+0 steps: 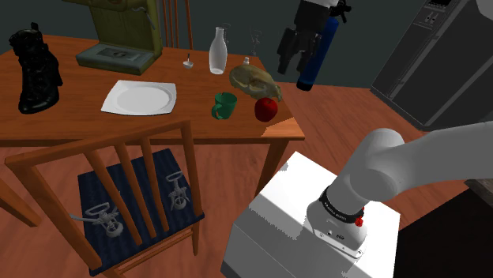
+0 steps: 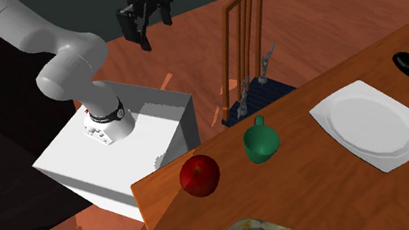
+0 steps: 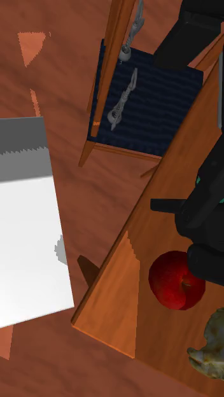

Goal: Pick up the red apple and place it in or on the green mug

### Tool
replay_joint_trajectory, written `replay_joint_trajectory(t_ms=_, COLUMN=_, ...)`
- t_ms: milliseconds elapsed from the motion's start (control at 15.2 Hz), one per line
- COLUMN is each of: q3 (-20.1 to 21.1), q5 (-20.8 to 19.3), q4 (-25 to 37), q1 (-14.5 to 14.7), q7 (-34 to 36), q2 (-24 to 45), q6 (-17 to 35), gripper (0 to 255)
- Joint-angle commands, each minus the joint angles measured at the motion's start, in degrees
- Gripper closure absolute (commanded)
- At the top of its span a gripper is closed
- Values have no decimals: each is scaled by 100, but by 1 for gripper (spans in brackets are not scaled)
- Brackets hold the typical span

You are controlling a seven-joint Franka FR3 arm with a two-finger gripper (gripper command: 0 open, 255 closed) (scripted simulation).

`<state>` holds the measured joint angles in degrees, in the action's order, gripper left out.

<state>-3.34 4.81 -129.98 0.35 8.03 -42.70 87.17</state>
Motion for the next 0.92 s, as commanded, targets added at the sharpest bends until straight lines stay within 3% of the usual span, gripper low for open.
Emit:
replay_joint_trajectory(t_ms=0, q3=0, q5=0, q4=0, q1=0, q7=0, q2=0, q6=0, gripper=0)
replay_joint_trajectory(t_ms=858, q3=-970, q5=-789, q4=-1009, q1=-315, q7=-1400, q2=941, q6=2381, gripper=0)
